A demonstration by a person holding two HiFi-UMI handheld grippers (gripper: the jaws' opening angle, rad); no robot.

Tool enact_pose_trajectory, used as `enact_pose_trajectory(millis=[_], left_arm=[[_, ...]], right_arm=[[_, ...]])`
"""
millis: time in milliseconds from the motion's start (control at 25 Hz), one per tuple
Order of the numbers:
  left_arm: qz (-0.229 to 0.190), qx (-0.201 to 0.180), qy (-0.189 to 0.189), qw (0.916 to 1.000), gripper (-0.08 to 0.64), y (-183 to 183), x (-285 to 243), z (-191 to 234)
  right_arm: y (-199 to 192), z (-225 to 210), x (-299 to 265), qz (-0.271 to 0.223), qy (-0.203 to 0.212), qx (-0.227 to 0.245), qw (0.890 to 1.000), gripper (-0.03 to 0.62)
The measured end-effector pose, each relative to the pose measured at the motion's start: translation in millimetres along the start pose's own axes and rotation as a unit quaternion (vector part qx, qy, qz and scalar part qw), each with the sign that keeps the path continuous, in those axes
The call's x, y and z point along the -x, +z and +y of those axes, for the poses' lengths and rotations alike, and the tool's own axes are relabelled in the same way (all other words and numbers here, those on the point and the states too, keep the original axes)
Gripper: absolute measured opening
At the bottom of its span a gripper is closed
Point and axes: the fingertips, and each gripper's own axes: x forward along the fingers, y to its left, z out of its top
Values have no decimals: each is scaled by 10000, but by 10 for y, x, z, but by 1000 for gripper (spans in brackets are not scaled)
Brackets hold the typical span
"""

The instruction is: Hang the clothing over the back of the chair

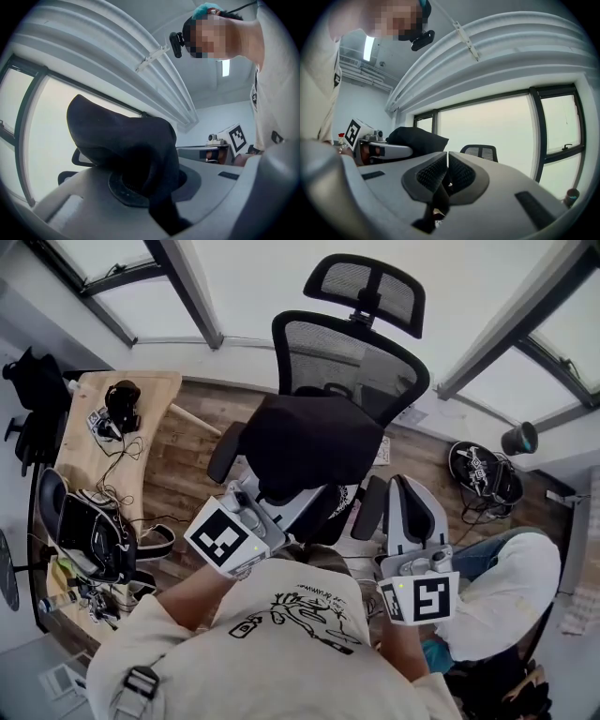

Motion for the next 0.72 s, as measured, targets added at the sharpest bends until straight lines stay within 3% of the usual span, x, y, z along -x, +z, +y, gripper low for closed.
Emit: enact_pose_trajectory(millis=[400, 720], left_arm=[[6, 25, 25, 10000, 49, -50, -454, -173], [115, -70, -163, 9998, 51, -100, -649, 47]], right_arm=[[-95, -484, 35, 25, 291, -108, 9995, 8], [-96, -545, -210, -23, 412, -123, 9991, 8]])
